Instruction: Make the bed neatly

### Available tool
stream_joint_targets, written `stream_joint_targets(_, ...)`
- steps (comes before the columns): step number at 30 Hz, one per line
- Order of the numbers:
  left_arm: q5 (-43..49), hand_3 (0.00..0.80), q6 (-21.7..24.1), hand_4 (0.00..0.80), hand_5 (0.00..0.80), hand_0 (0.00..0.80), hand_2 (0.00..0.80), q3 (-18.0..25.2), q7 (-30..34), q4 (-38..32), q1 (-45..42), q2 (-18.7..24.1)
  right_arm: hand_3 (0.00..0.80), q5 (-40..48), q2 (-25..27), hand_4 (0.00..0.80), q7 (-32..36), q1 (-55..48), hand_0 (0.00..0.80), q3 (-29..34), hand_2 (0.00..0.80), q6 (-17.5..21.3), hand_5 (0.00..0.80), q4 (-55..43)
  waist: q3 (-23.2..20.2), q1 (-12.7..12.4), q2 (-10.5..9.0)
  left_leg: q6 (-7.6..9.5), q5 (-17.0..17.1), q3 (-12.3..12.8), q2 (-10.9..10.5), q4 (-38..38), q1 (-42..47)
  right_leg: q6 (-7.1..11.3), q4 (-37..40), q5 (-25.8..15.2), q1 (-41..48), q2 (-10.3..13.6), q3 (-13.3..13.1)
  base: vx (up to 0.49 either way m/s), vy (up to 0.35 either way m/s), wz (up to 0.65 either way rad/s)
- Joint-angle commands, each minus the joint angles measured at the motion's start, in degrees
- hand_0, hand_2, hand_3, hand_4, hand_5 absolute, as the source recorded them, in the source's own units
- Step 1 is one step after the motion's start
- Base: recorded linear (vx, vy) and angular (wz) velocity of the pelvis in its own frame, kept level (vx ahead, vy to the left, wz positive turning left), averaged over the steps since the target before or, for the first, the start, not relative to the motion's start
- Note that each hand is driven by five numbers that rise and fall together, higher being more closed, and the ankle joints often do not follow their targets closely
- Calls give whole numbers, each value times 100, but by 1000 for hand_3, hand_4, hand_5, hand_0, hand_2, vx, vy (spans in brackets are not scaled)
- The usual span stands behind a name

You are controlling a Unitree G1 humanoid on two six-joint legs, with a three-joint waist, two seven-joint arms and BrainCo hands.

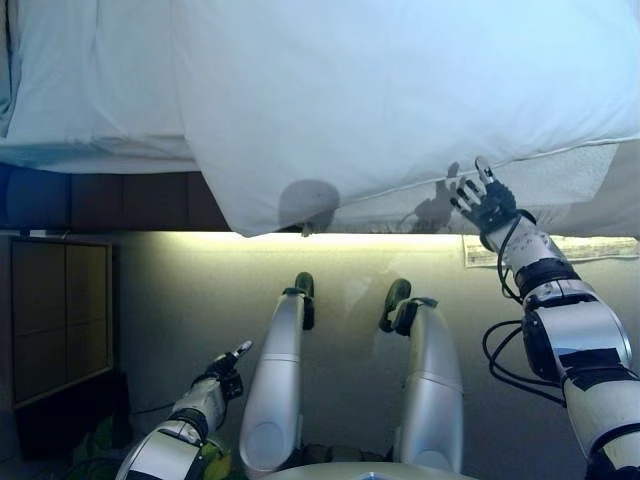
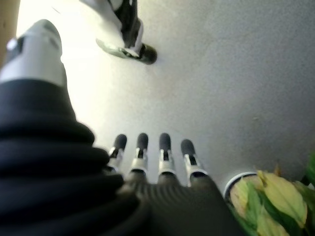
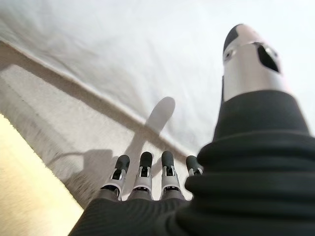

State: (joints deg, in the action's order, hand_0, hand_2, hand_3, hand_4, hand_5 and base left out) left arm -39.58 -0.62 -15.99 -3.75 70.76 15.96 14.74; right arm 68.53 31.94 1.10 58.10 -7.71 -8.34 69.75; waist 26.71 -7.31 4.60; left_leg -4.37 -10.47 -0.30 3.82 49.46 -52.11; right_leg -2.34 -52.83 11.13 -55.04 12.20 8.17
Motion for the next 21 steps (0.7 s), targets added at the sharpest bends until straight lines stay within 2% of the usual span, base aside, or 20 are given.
stream_joint_targets(1,-181,0,125,0,0,0,0,-36,29,83,-546,102,0,-122,306,0,66,235,0,-178,0,41,0,-354,-266,-90,42,579,-307,136,-175,316,-183,133,323,-206,166,30,-119,45,-20,3)
stream_joint_targets(16,2,0,231,0,0,0,0,137,83,-154,-960,232,0,-186,838,0,94,1134,0,-336,0,-25,0,-162,-182,-325,97,580,-231,-27,-219,669,-565,44,-163,-112,-118,105,-19,12,-14,2)
stream_joint_targets(19,47,0,229,0,0,0,0,115,120,-239,-1030,280,0,-206,867,0,174,1226,0,-358,0,128,0,-246,-162,-337,103,566,-227,-39,-212,692,-559,41,-189,-105,-109,103,-10,4,0,3)
stream_joint_targets(20,70,0,228,0,0,0,0,113,156,-284,-1057,302,800,-248,865,800,239,1236,800,-362,800,176,800,-302,-159,-343,96,555,-220,-41,-202,673,-534,46,-177,-108,-88,96,-4,0,0,0)
stream_joint_targets(21,71,0,232,0,0,0,0,86,178,-315,-1073,318,800,-256,868,800,318,1233,800,-367,800,184,800,-326,-159,-346,87,545,-206,-42,-199,624,-485,51,-136,-119,-43,89,3,0,0,0)
